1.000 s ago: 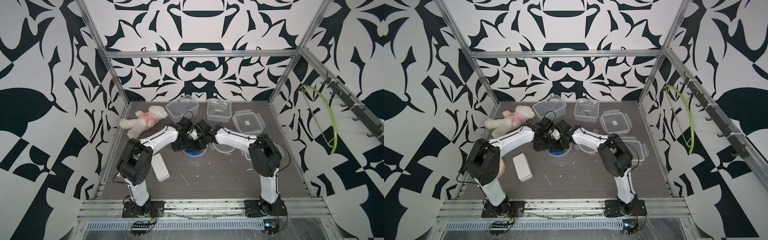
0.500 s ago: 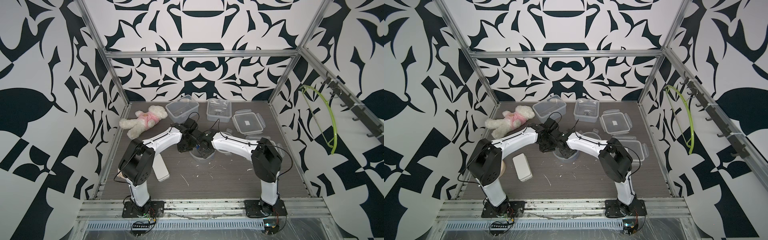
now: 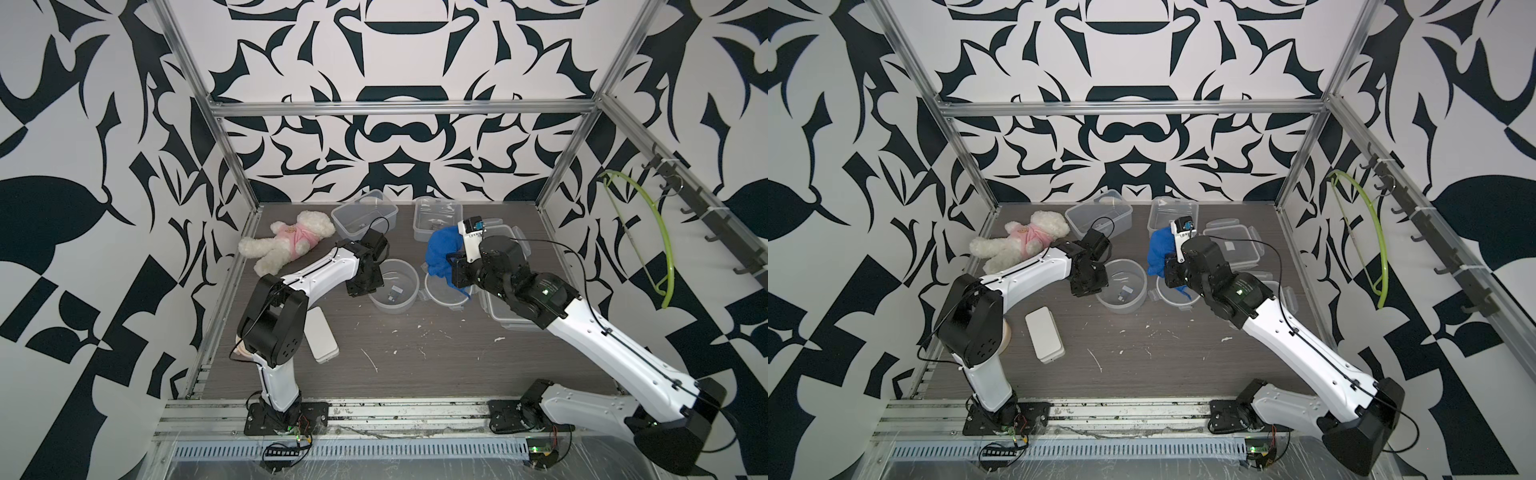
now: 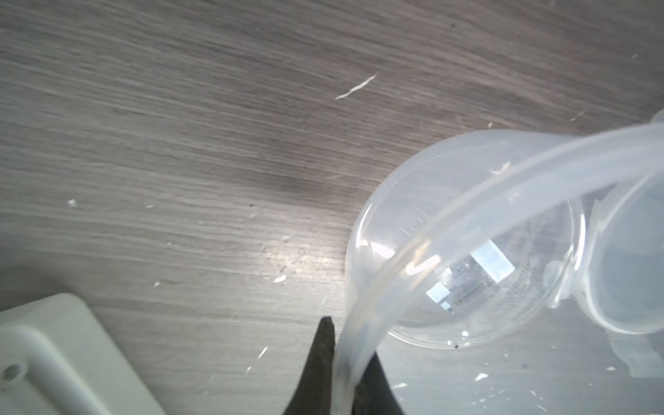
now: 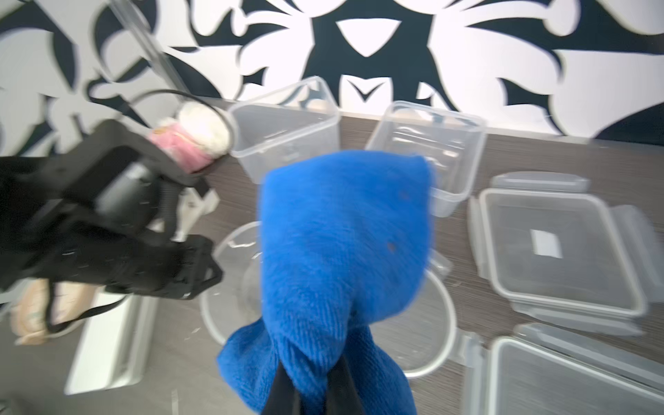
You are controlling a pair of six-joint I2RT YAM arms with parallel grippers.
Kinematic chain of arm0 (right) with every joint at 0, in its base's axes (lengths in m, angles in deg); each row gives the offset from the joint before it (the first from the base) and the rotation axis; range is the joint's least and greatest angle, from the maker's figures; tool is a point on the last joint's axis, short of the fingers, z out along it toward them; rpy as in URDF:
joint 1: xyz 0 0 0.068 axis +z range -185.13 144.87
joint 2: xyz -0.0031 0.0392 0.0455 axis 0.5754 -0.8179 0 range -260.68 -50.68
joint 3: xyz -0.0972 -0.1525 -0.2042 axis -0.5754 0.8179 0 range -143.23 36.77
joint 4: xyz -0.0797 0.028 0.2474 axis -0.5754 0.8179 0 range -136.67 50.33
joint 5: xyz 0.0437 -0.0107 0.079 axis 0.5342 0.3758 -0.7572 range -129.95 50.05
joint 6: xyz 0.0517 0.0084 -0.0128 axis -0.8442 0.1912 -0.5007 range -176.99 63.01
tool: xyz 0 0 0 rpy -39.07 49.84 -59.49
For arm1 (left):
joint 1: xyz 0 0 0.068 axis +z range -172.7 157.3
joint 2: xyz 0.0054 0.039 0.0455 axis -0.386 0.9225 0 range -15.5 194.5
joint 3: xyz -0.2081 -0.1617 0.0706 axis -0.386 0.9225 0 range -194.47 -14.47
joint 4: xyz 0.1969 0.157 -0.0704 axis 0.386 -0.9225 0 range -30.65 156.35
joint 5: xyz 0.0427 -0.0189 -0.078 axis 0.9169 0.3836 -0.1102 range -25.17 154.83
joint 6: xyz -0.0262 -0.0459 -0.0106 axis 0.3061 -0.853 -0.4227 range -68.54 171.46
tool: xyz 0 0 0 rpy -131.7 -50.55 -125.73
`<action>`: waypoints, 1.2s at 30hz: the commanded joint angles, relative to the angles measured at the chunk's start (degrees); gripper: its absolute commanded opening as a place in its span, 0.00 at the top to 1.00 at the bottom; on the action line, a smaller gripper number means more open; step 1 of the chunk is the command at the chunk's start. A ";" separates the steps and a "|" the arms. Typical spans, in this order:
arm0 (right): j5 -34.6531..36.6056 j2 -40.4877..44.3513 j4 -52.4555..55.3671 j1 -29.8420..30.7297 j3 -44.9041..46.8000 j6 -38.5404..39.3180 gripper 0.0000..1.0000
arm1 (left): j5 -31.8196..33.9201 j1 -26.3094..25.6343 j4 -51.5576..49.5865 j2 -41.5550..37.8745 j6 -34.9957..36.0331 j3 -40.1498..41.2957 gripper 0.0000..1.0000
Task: Wipe the insides of the lunch boxes
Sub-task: Place the lunch box at the center of the board.
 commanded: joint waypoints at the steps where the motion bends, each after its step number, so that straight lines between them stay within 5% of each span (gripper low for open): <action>1: -9.31 -2.88 3.27 0.53 3.11 -1.32 1.00 | 2.68 0.84 -3.83 0.34 1.38 -3.40 0.97; 8: -22.08 -4.56 -4.35 5.90 17.38 -3.64 0.98 | 2.83 5.67 -5.29 1.68 2.55 -4.24 0.96; 14: -24.51 -9.15 -14.30 12.26 23.19 -6.74 0.67 | 2.62 6.42 -5.71 3.48 2.85 -5.81 0.91; 15: -23.38 -10.06 -14.89 12.67 23.61 -7.13 0.58 | 2.66 6.42 -5.75 3.84 2.77 -6.10 0.87; 17: -21.17 -10.91 -15.40 12.85 24.31 -7.70 0.00 | 1.99 6.43 -5.95 4.12 2.51 -6.63 0.72; 22: -10.71 -8.17 -9.95 12.86 23.55 -6.00 0.00 | 1.36 6.39 -6.01 2.40 1.85 -6.11 0.52; 28: 6.22 -4.06 0.68 12.58 19.16 -3.29 0.00 | 1.45 6.17 -6.51 -3.61 0.80 -4.48 0.49; 36: 10.69 -0.51 4.56 10.78 15.59 0.14 0.03 | 1.84 4.90 -7.14 -14.97 -1.60 0.08 0.45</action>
